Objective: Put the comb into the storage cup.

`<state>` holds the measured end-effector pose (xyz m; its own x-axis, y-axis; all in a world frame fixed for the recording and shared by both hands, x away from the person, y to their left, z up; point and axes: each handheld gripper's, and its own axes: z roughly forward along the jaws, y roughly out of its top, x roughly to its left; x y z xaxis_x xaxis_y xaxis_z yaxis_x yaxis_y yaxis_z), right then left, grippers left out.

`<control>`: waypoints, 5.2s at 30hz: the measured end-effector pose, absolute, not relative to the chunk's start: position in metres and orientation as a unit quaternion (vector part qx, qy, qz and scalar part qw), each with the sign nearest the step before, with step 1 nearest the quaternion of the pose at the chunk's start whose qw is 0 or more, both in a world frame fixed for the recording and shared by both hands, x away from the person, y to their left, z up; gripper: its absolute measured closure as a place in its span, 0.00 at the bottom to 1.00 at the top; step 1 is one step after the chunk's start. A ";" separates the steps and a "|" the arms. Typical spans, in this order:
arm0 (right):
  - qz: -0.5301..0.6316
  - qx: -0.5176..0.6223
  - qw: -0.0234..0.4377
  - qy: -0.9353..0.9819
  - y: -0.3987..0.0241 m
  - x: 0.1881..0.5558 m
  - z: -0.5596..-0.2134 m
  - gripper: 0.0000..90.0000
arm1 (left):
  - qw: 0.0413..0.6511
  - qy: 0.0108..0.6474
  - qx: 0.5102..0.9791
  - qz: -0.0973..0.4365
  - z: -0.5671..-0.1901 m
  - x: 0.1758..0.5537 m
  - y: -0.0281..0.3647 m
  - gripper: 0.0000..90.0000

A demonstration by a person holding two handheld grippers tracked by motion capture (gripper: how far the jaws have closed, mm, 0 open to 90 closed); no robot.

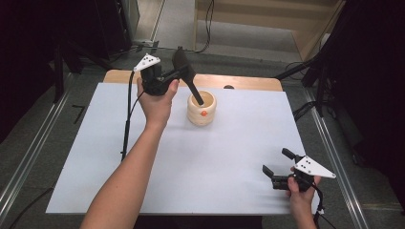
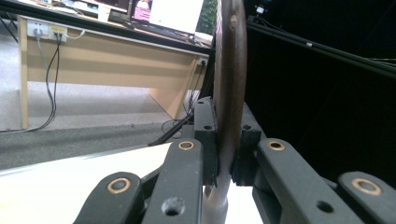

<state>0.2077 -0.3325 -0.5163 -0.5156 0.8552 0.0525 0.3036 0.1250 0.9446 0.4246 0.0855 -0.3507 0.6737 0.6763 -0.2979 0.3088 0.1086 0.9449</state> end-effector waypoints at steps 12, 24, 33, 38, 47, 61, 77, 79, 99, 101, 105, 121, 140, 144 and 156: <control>0.517 0.411 0.266 0.703 -0.332 0.208 -0.516 0.00 | 0.630 0.394 0.652 0.152 -0.374 0.430 0.080 0.94; 0.518 0.411 0.265 0.702 -0.333 0.208 -0.516 0.00 | 0.616 0.406 0.659 0.147 -0.407 0.434 0.076 0.93; 0.518 0.411 0.265 0.702 -0.332 0.208 -0.516 0.00 | 0.612 0.410 0.664 0.128 -0.422 0.435 0.065 0.93; 0.519 0.410 0.265 0.702 -0.333 0.208 -0.516 0.00 | 0.598 0.413 0.675 0.127 -0.431 0.435 0.058 0.93; 0.520 0.409 0.265 0.702 -0.333 0.208 -0.516 0.00 | 0.588 0.431 0.671 0.134 -0.432 0.436 0.059 0.68; 0.520 0.409 0.264 0.702 -0.333 0.208 -0.516 0.00 | 0.596 0.388 0.691 0.127 -0.430 0.424 0.070 0.00; 0.521 0.408 0.265 0.701 -0.333 0.208 -0.516 0.00 | 0.590 0.359 0.707 0.151 -0.431 0.405 0.085 0.00; 0.523 0.408 0.265 0.701 -0.333 0.208 -0.516 0.00 | 0.591 0.357 0.707 0.153 -0.431 0.403 0.088 0.00; 0.522 0.406 0.264 0.702 -0.333 0.208 -0.516 0.00 | 0.597 0.323 0.716 0.161 -0.436 0.373 0.106 0.00; 0.522 0.406 0.264 0.702 -0.333 0.208 -0.516 0.00 | 0.599 0.319 0.717 0.162 -0.436 0.369 0.108 0.00; 0.522 0.406 0.265 0.702 -0.332 0.208 -0.516 0.00 | 0.600 0.314 0.717 0.165 -0.438 0.361 0.113 0.00; 0.521 0.405 0.266 0.702 -0.332 0.208 -0.516 0.00 | 0.598 0.310 0.718 0.176 -0.446 0.337 0.138 0.00; 0.521 0.406 0.267 0.702 -0.332 0.208 -0.516 0.00 | 0.593 0.320 0.713 0.194 -0.455 0.310 0.175 0.00; 0.520 0.407 0.268 0.702 -0.331 0.208 -0.516 0.00 | 0.591 0.322 0.713 0.198 -0.457 0.305 0.183 0.00; 0.519 0.409 0.268 0.701 -0.331 0.208 -0.516 0.00 | 0.586 0.333 0.708 0.210 -0.463 0.289 0.211 0.00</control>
